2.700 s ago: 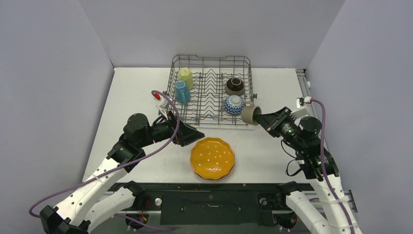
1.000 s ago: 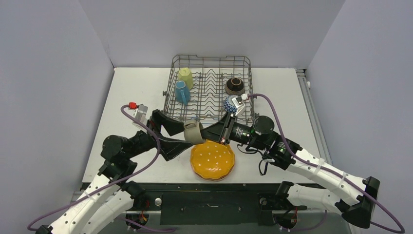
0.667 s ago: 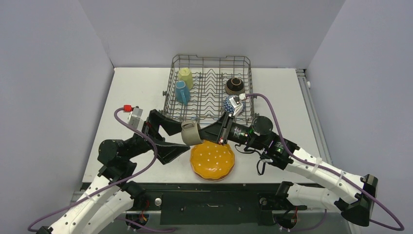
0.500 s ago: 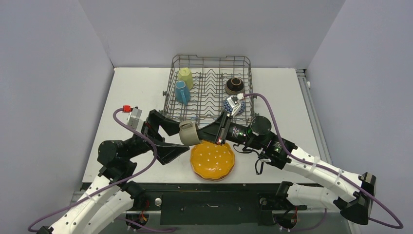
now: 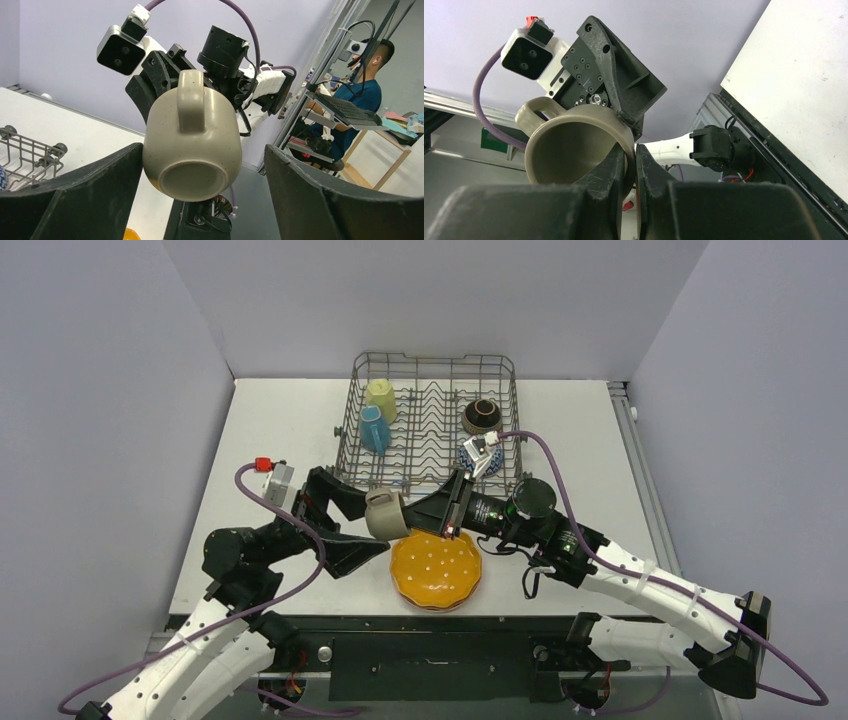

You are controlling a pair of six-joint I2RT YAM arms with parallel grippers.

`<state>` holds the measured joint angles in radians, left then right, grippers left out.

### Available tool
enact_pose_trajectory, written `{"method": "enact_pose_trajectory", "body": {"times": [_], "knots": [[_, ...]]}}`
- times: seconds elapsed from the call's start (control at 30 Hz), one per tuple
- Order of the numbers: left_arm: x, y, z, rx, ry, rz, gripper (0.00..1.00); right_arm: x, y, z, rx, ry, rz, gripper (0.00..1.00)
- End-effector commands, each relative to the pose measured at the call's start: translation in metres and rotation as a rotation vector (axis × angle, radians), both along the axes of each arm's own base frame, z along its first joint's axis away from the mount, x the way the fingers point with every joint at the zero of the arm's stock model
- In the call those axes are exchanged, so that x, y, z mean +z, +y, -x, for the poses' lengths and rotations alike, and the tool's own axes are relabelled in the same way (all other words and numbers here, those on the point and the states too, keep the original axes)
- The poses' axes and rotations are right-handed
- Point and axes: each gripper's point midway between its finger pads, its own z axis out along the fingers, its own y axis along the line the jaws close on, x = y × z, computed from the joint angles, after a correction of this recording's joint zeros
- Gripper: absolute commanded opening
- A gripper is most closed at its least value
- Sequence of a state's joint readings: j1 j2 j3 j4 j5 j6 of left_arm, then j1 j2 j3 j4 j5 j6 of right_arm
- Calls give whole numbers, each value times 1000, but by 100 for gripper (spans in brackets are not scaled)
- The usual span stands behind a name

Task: Load the mixed dishes into the dish rack
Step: Turn the cup upside down in the dish rack.

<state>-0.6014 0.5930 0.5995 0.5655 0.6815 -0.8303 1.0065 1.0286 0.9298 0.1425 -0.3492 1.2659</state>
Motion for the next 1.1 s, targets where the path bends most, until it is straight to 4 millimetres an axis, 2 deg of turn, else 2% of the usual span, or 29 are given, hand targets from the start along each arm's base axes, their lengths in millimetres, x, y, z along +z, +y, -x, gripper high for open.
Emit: {"method": "enact_pose_trajectory", "body": {"times": [0.0, 0.27, 0.57, 0.7, 0.73, 0.83, 0.87, 0.93, 1.07], "knots": [[6, 2, 5, -9, -49, 18, 85, 56, -4, 6, 6, -79, -145, 0], [7, 2, 5, -6, -63, 21, 76, 55, -1, 5, 6, -80, -135, 0], [11, 4, 2, 17, -60, 34, 57, 44, 0, 4, -3, -76, -102, 0], [13, 5, 2, 30, -60, 36, 38, 36, -2, 2, -21, -77, -70, 0], [13, 5, 0, 41, -59, 35, 29, 34, -3, 0, -29, -84, -60, 3], [13, 6, -4, 61, -47, 32, 13, 27, -6, 0, -39, -81, -36, 13], [14, 7, -4, 67, -46, 36, 4, 27, -7, 1, -39, -86, -34, 14], [14, 8, -5, 75, -46, 41, 0, 26, -10, 1, -45, -97, -25, 21], [14, 9, -6, 85, -47, 42, 0, 21, -21, -1, -85, -117, 15, 31]]}}
